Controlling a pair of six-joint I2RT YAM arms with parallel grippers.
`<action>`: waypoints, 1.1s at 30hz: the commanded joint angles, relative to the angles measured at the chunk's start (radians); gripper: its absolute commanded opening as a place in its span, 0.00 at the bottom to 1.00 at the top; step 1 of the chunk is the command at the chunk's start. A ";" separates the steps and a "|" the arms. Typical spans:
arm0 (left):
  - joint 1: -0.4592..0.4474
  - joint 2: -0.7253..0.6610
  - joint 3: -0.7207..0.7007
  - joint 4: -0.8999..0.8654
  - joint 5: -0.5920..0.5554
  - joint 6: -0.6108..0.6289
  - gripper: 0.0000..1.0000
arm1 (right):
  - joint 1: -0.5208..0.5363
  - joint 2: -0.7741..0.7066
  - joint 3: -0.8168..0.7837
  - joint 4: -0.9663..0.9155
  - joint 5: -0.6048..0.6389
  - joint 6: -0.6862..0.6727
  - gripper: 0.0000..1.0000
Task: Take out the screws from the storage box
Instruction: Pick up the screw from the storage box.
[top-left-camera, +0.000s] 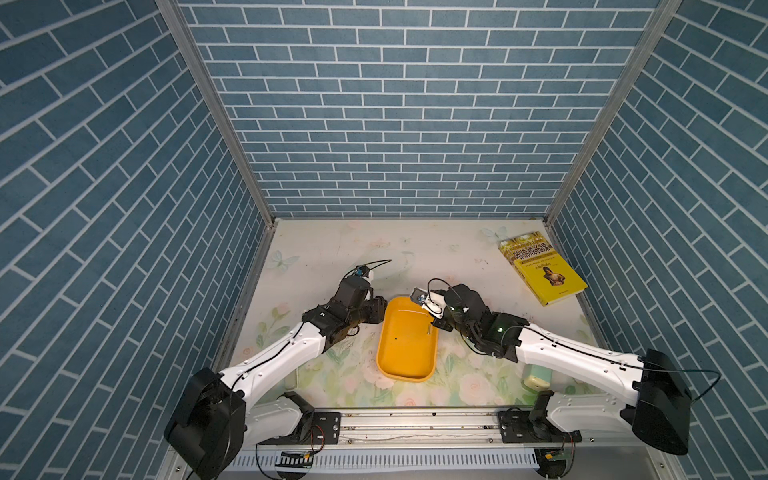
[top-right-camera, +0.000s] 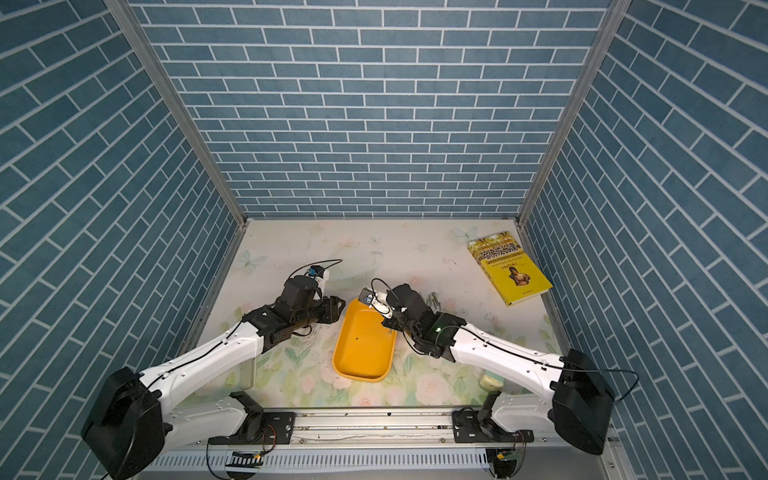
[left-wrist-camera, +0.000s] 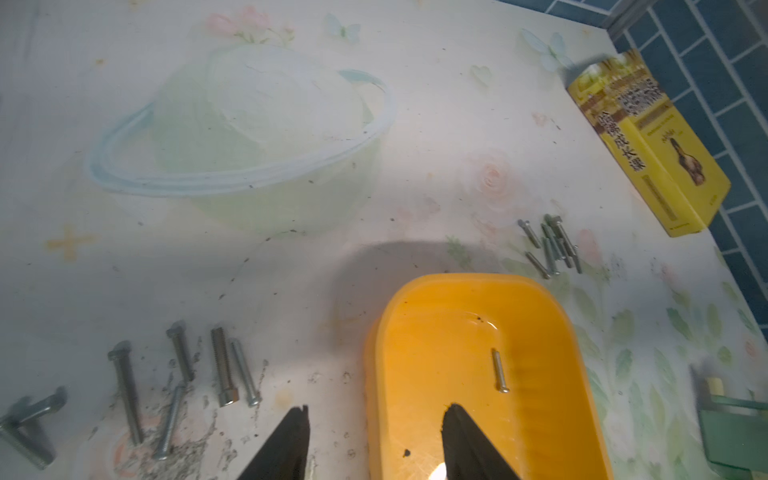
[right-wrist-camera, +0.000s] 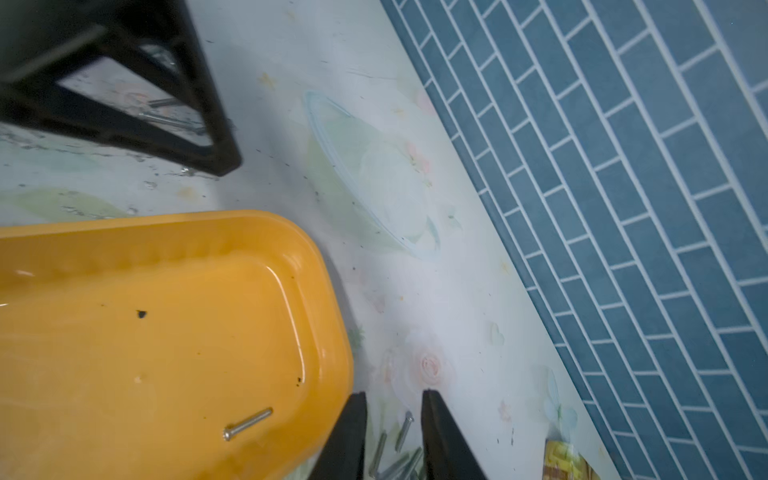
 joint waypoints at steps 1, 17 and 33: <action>-0.069 0.009 0.031 -0.035 0.036 0.023 0.56 | -0.042 -0.127 -0.066 0.100 0.044 0.116 0.32; -0.275 0.415 0.257 -0.102 0.038 0.015 0.50 | -0.217 -0.386 -0.260 0.191 0.027 0.285 0.50; -0.285 0.648 0.422 -0.179 -0.039 0.045 0.47 | -0.227 -0.325 -0.233 0.172 -0.023 0.283 0.54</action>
